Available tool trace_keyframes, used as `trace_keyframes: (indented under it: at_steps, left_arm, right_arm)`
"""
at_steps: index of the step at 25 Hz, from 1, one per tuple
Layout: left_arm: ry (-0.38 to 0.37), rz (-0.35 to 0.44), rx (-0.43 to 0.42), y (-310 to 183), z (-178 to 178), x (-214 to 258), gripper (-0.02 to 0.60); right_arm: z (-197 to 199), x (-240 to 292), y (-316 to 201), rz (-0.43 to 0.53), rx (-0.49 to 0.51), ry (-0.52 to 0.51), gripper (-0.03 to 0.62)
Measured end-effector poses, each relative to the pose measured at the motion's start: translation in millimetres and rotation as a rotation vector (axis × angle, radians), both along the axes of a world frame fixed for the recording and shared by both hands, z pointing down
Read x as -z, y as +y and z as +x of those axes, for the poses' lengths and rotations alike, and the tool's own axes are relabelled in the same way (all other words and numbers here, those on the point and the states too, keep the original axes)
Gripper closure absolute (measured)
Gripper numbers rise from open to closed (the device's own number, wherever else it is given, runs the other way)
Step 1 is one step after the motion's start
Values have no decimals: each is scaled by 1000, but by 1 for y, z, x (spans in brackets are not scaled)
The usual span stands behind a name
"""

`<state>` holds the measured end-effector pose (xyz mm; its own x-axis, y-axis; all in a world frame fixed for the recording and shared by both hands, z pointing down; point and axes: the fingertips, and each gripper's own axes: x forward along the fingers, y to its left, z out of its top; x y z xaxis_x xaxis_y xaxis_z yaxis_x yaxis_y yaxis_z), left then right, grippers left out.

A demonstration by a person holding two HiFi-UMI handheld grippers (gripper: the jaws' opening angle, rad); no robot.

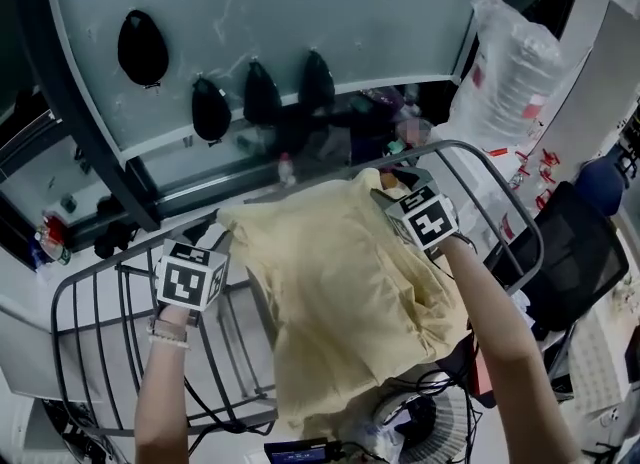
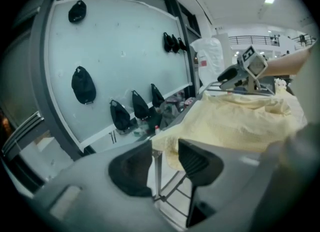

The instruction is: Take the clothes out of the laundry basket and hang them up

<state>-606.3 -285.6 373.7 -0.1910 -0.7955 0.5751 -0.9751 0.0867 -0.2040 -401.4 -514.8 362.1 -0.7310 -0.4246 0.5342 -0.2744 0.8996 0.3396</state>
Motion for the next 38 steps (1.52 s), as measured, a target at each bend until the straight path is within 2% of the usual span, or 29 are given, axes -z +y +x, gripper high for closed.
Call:
trace_keyframes:
  at_steps: [2, 4, 5, 6, 12, 18, 22, 27, 32, 38]
  left_arm:
    - [-17, 58, 7, 4, 8, 19, 502]
    - [-36, 112, 11, 8, 18, 38, 587]
    - [-41, 136, 6, 9, 26, 47, 588]
    - [-46, 159, -2, 10, 34, 57, 588]
    - [-76, 252, -81, 22, 97, 101, 588]
    - [-83, 291, -174, 40, 178, 123, 588]
    - [-41, 305, -234, 55, 244, 127, 588]
    - [-2, 318, -363, 76, 342, 123, 588]
    - [25, 322, -487, 102, 434, 105, 588]
    - [90, 262, -592, 130, 518, 61, 588]
  right_arm:
    - [10, 18, 6, 23, -2, -51, 384]
    - [21, 36, 14, 53, -14, -102, 522]
    - [27, 45, 18, 66, -23, -128, 574]
    - [34, 53, 22, 74, -32, -154, 586]
    - [96, 101, 53, 98, -85, -301, 591]
    - [179, 133, 100, 159, -105, -357, 591]
    - [245, 138, 140, 190, -129, -379, 591]
    - [335, 125, 195, 189, -178, -372, 591]
    - [414, 91, 248, 187, -206, -304, 591]
    - [489, 34, 294, 114, -275, -277, 591]
